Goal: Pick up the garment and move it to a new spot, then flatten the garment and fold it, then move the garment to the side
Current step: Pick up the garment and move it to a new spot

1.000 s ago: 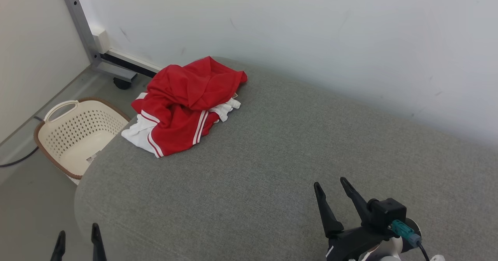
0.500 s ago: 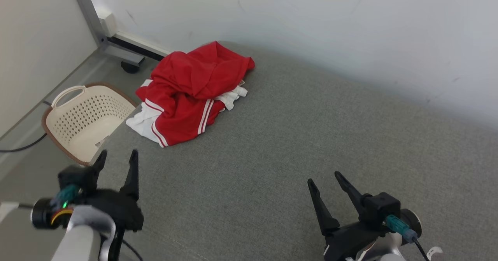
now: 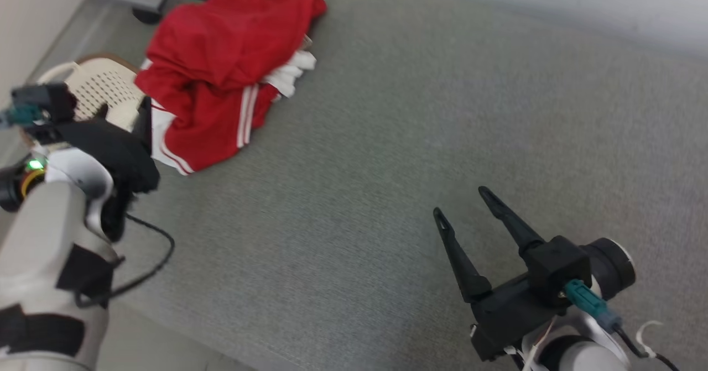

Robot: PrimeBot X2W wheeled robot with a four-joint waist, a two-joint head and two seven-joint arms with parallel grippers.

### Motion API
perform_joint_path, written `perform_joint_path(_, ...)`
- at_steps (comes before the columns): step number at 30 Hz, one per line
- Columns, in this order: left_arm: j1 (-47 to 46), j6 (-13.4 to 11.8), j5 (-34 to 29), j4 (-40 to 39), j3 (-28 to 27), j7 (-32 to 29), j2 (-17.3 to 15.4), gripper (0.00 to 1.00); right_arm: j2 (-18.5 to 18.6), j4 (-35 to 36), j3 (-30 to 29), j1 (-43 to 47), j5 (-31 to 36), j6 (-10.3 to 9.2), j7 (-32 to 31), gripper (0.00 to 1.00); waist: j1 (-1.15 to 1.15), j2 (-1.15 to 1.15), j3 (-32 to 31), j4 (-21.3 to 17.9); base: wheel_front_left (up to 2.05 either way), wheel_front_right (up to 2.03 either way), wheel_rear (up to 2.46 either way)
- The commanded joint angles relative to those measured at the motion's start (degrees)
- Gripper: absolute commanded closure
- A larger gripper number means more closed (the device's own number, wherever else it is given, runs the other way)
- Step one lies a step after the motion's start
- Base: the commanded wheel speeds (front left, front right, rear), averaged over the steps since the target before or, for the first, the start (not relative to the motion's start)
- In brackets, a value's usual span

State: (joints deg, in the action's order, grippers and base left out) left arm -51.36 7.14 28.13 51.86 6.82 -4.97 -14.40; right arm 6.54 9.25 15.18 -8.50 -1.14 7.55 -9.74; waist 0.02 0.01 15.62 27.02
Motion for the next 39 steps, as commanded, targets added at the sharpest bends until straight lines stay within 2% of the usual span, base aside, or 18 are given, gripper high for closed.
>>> perform_joint_path(1,-1.89,0.27,0.7,1.37,-0.28,-0.45,-0.34,0.0,0.68,1.33,-0.43,0.72,0.4,-0.12,-0.65,0.0,-0.02,-0.01,8.94,-5.7,0.0,0.0,0.0)
perform_joint_path(4,-4.34,0.34,2.51,5.25,-1.11,-2.35,-1.01,0.0,1.11,4.97,-1.19,2.63,0.83,-0.12,-2.2,0.0,-0.02,-0.01,11.05,-7.12,0.0,0.0,0.0)
perform_joint_path(7,-6.69,-1.02,2.03,8.32,-1.2,-3.28,-2.35,0.0,1.39,7.84,-1.93,3.99,1.35,-0.12,-3.14,0.0,-0.02,-0.01,13.24,-8.08,0.0,0.0,0.0)
perform_joint_path(10,-7.96,-1.92,3.0,10.32,-2.03,-1.49,-1.59,0.0,1.64,9.63,-2.48,4.92,1.74,-0.12,-3.52,0.0,-0.02,-0.01,14.64,-8.39,0.0,0.0,0.0)
perform_joint_path(16,-8.95,-3.67,3.16,14.66,-2.41,1.01,-2.09,0.0,1.4,10.03,-1.98,4.44,1.34,-0.12,-3.17,0.0,-0.02,-0.01,14.38,-9.21,0.0,0.0,0.0)
perform_joint_path(17,-9.06,-3.83,3.01,15.25,-2.37,1.51,-2.35,0.52,1.31,9.91,-1.88,4.53,1.25,-0.12,-3.06,0.0,-0.02,-0.01,14.17,-9.34,0.0,0.0,0.0)
perform_joint_path(18,-9.17,-4.08,2.95,15.6,-2.4,2.2,-2.57,0.78,1.25,9.7,-1.8,4.59,1.19,-0.12,-2.95,0.0,-0.02,-0.01,13.9,-9.45,0.0,0.0,0.0)
perform_joint_path(19,-9.19,-3.96,2.76,16.03,-2.24,2.61,-2.78,1.0,1.2,9.49,-1.74,4.64,1.1,-0.12,-2.9,0.0,-0.02,-0.01,13.64,-9.55,0.0,0.0,0.0)
perform_joint_path(26,-10.22,-3.43,1.52,17.35,-0.9,5.68,-4.81,1.0,0.52,6.61,-0.93,3.83,0.01,-0.12,-0.8,0.0,-0.02,-0.01,9.17,-9.98,0.0,0.0,0.0)
perform_joint_path(30,-11.13,-3.36,-0.31,17.09,0.66,6.96,-7.7,1.0,-0.55,3.33,-0.36,3.08,-1.31,-0.12,1.56,0.0,-0.02,-0.01,4.53,-10.68,0.0,0.0,0.0)
perform_joint_path(32,-11.48,-3.63,-1.64,16.71,1.96,7.83,-8.31,1.0,-1.27,1.01,-0.79,3.63,-2.13,-0.12,3.25,0.0,-0.02,-0.01,1.08,-10.92,0.0,0.0,0.0)
perform_joint_path(33,-11.83,-3.86,-3.06,16.52,3.34,8.43,-9.11,1.0,-1.91,-1.32,-1.06,4.89,-3.04,-0.12,4.92,0.0,-0.02,-0.01,-2.9,-11.37,0.0,0.0,0.0)
perform_joint_path(35,-12.54,-3.26,-3.76,15.42,4.26,9.93,-9.74,1.0,-2.57,-3.41,-1.36,5.68,-3.86,-0.12,6.52,0.0,-0.02,-0.01,-6.79,-12.1,0.0,0.0,0.0)
perform_joint_path(36,-12.54,-3.26,-3.76,15.42,4.26,9.93,-9.74,1.0,-2.57,-3.41,-1.36,5.68,-3.86,-0.12,6.52,0.0,-0.02,-0.01,-6.79,-12.1,0.0,0.0,0.0)
perform_joint_path(39,-12.28,-2.62,-5.08,13.65,5.91,12.82,-8.89,1.0,-3.15,-6.38,-2.98,7.5,-5.38,-0.12,8.79,0.0,-0.02,-0.01,-12.72,-13.05,0.0,0.0,0.0)
